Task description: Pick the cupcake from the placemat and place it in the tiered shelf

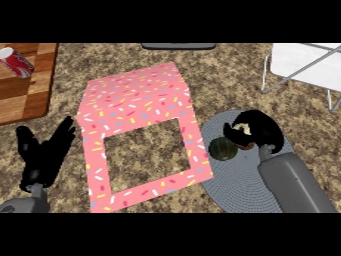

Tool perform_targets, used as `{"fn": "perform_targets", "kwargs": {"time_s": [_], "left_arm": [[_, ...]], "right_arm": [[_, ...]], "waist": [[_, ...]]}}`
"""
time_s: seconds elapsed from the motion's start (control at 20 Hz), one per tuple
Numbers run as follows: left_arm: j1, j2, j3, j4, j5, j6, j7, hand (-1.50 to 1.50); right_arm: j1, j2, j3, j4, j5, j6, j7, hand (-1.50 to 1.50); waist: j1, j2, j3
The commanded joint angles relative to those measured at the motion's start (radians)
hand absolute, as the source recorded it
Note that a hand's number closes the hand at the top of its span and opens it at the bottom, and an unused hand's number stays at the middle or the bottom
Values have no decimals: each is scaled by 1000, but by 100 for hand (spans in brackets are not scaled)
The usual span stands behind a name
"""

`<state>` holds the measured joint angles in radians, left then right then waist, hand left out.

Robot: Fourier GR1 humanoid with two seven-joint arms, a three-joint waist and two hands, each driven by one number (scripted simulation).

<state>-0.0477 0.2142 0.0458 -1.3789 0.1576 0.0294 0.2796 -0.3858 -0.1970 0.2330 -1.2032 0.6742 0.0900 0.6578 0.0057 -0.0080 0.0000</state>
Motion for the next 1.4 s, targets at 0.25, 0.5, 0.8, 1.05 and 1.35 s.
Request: {"fn": "perform_targets", "kwargs": {"time_s": [0.25, 0.5, 0.8, 1.05, 1.35], "left_arm": [[36, -15, -1, 0, -26, -12, 0, 0], [-7, -45, 5, 13, -23, 5, 30, 0], [36, -33, 9, 9, -37, -6, 10, 0], [51, -15, 27, -16, -13, -31, 20, 0], [-16, -20, 32, 44, -22, -31, 20, 0]], "right_arm": [[66, 26, 19, -172, 44, -34, -70, 150], [33, 26, -25, -240, 28, 7, -78, 150], [-64, 39, -50, -379, 31, 27, 14, 150], [-133, -38, -116, -596, 59, 82, 149, 150], [-250, -122, -244, -709, 39, 195, 281, 150]], "waist": [[-7, 6, 0], [-5, 8, 0], [-6, 5, -1], [-13, 1, -1], [-14, 6, -1]]}}
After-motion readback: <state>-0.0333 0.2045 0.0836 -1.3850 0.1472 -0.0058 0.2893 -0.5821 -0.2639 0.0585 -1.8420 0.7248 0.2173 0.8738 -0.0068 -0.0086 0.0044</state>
